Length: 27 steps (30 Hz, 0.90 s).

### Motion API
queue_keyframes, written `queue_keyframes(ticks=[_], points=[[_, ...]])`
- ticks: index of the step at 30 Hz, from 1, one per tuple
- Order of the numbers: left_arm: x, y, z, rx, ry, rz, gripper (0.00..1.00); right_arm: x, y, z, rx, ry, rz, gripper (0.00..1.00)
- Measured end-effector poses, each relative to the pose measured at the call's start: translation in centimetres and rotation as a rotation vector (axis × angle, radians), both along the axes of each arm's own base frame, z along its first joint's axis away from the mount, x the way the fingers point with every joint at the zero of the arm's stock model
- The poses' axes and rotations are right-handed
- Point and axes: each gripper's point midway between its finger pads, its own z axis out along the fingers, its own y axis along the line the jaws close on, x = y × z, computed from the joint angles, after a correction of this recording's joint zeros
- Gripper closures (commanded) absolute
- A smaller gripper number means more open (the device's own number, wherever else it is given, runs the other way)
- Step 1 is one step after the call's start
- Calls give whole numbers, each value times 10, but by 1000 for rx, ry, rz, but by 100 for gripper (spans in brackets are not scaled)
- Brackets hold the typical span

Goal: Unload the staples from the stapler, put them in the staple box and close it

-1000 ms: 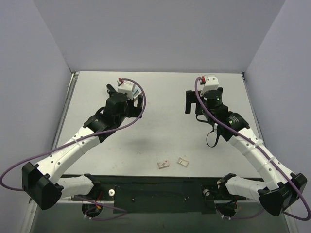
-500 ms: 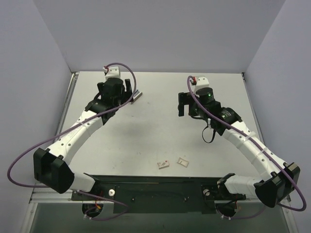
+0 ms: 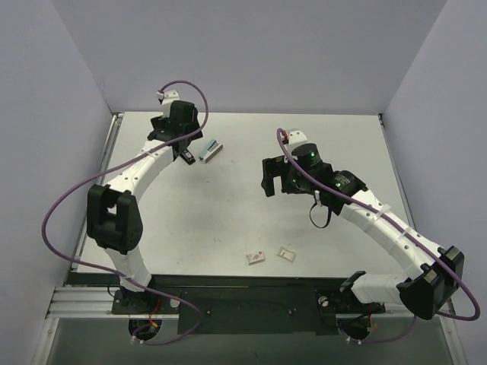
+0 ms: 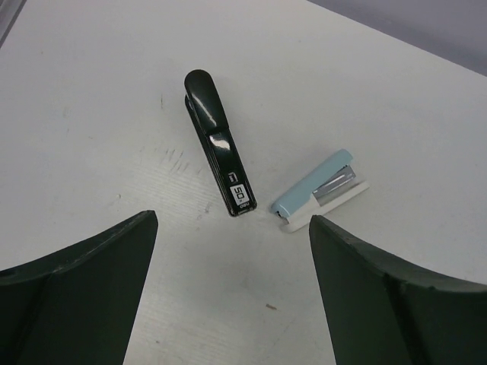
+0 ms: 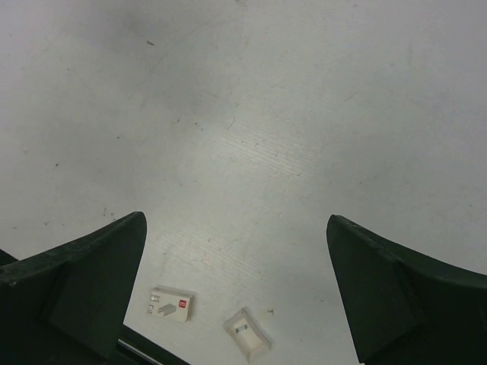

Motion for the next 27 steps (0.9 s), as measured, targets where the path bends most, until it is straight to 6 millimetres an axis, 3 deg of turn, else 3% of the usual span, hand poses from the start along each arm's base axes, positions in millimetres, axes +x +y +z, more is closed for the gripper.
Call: queue_keyframes(ticks=[11,20,27], points=[[57,18,-54,-7,50,136,9,-23,27,-2,33,36,122,0],[99,42,-67,-63,27,243,13,-33,39,-6,48,70,183,0],[119,53,-90,-61,58,287,14,-40,47,-18,37,114,218,0]])
